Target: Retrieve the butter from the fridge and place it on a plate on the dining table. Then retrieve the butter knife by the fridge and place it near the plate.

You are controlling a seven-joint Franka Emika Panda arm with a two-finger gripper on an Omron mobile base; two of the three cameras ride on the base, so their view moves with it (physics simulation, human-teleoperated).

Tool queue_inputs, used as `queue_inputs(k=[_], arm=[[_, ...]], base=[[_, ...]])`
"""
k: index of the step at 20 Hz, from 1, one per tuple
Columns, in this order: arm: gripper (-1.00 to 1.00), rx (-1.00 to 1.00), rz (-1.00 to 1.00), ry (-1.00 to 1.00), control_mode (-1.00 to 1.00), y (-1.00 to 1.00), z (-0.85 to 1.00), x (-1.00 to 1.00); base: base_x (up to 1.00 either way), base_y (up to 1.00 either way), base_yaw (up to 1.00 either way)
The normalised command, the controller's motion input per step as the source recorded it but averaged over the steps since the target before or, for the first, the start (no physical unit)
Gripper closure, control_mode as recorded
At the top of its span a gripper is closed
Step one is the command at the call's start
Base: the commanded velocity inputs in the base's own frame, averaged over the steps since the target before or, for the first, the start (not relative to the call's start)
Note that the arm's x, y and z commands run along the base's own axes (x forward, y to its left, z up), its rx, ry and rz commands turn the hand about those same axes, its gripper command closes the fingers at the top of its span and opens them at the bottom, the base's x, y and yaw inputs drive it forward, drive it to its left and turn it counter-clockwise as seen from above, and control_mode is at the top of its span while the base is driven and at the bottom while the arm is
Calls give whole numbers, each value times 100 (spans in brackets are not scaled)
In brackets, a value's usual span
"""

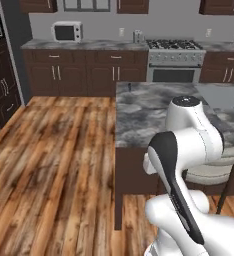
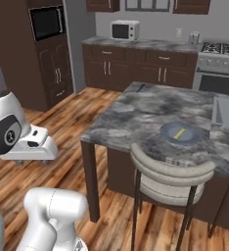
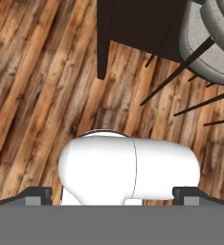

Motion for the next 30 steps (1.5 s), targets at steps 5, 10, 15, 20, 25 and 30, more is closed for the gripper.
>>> queue_inputs(k=[5,10,15,20,25,30], arm=[[-100,0,0,0,100,0,0,0],[-100,0,0,0,100,0,0,0],[-100,0,0,0,100,0,0,0],[-100,0,0,0,100,0,0,0],[-100,0,0,0,100,0,0,0],[-100,0,0,0,100,0,0,0]], base=[[0,21,26],[0,24,25],[4,55,28],[4,48,54],[1,30,49],[0,15,37]])
